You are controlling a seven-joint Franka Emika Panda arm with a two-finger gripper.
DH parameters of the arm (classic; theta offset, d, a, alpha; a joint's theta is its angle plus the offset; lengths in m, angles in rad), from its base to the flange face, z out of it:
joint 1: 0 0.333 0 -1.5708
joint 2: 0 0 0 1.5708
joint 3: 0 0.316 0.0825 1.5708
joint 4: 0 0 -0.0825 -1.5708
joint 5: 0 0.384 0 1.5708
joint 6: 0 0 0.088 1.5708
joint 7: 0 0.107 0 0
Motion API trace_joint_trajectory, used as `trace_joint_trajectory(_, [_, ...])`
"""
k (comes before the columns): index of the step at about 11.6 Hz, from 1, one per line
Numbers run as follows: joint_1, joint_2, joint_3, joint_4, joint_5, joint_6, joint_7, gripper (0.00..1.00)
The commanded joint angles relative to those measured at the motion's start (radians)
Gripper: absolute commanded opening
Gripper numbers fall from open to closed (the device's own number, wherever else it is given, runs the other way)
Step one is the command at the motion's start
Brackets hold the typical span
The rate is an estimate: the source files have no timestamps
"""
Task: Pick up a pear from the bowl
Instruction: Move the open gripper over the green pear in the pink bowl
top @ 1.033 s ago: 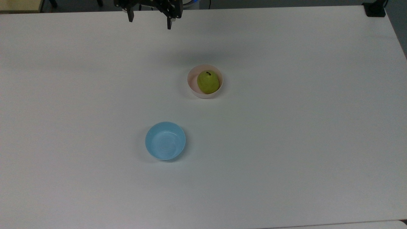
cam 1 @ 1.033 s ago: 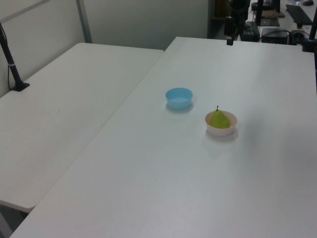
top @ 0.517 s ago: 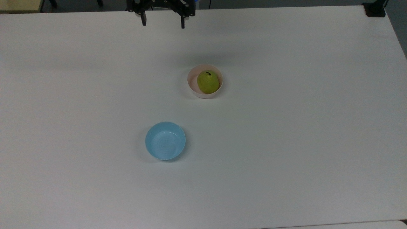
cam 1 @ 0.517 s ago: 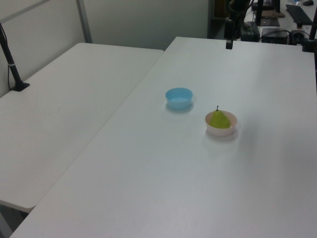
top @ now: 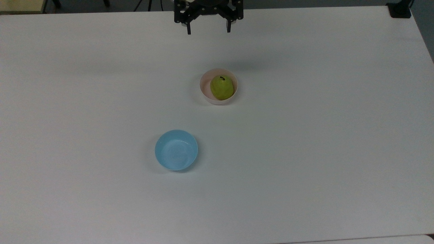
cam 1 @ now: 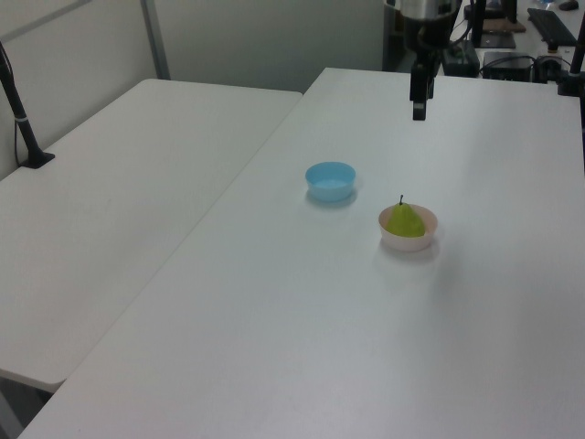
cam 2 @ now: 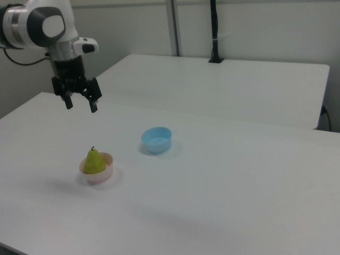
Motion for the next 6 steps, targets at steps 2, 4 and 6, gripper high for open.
trace_joint_trajectory(2, [0.043, 0.007, -0.007, -0.113, 0.004, 0.07, -0.024, 1.0])
trace_joint_trajectory(4, [0.043, 0.034, 0.002, -0.165, 0.004, 0.125, -0.024, 1.0])
trace_joint_trajectory(6, [0.043, 0.074, 0.01, -0.188, -0.003, 0.17, -0.024, 0.97])
